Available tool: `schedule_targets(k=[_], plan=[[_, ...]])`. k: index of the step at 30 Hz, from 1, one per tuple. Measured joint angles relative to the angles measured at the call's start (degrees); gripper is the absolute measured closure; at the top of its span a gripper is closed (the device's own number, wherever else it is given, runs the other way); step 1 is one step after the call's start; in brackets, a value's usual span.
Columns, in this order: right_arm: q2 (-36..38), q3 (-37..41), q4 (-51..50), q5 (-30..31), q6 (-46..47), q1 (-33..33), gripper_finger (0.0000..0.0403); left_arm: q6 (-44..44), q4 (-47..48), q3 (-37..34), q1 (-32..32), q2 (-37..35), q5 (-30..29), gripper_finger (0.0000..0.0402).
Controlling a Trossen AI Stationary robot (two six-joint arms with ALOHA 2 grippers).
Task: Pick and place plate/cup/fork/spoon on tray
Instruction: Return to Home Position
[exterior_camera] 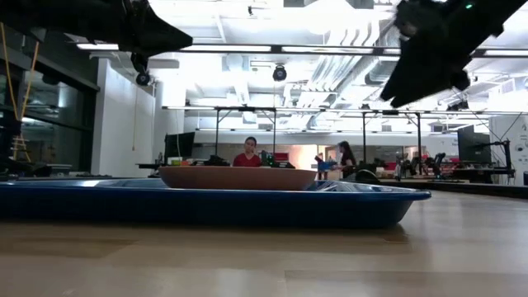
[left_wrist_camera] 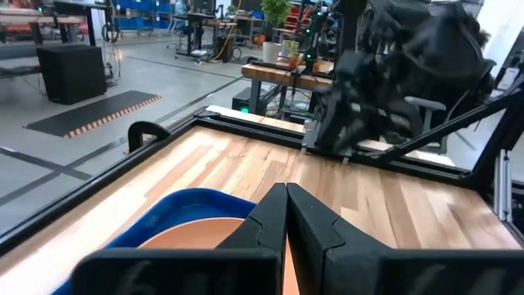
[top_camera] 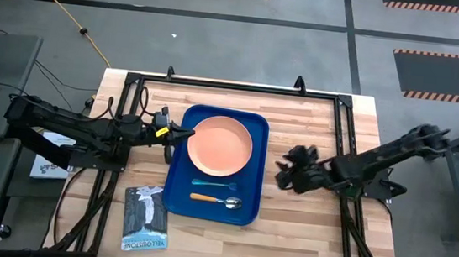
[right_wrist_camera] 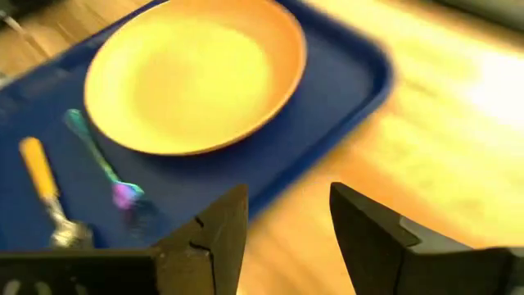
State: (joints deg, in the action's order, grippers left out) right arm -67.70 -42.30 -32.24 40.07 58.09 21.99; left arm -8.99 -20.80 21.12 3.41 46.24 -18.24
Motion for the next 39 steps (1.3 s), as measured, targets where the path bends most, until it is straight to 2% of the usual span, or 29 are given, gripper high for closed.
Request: schedule_targets(k=[2, 6, 8, 12, 15, 18, 21, 26, 29, 33, 35, 39], plan=[[3.9, 0.0, -4.4, 1.3, -4.0, -0.6, 0.0237, 1.5, 0.8, 0.0, 0.0, -0.9, 0.0, 0.0401], [9.8, 0.0, -10.0, 7.8, -11.5, -2.5, 0.0237, 3.2, 1.7, 0.0, 0.0, -2.6, 0.0, 0.0401], [11.9, 0.0, -9.7, 9.6, -17.4, -4.0, 0.0238, 3.6, 1.7, 0.0, 0.0, -3.5, 0.0, 0.0401], [14.8, 0.0, -4.1, 8.9, -30.6, -7.9, 0.0238, 7.2, 1.6, 0.0, 0.0, -5.6, -0.6, 0.0401], [15.6, 0.0, 3.3, 5.4, -40.8, -11.3, 0.0238, 9.3, 1.6, 0.0, 0.0, -7.7, -1.8, 0.0401], [15.5, 0.0, 12.7, -0.8, -49.9, -15.4, 0.0238, 10.8, 2.0, 0.0, 0.0, -9.7, -1.7, 0.0401], [14.1, 0.0, 22.6, -6.6, -57.5, -19.6, 0.0238, 11.2, 4.5, 0.0, 0.0, -11.4, 0.3, 0.0401], [9.9, 0.0, 38.1, -18.3, -64.5, -24.7, 0.0238, 11.7, 8.6, 0.0, 0.0, -13.2, 1.4, 0.0401], [6.7, 0.0, 45.0, -23.7, -65.2, -25.9, 0.0238, 12.6, 8.8, 0.0, 0.0, -13.7, 1.4, 0.0401], [2.3, 0.0, 47.8, -24.6, -64.9, -25.7, 0.0238, 12.6, 8.9, 0.0, 0.0, -14.4, 1.4, 0.0401], [0.5, 0.0, 49.0, -23.0, -67.1, -25.6, 0.0238, 12.6, 8.9, 0.0, 0.0, -14.4, 1.4, 0.0401], [-0.2, 0.0, 49.2, -18.9, -65.9, -25.6, 0.0238, 12.6, 8.9, 0.0, 0.0, -14.4, 1.4, 0.0401]])
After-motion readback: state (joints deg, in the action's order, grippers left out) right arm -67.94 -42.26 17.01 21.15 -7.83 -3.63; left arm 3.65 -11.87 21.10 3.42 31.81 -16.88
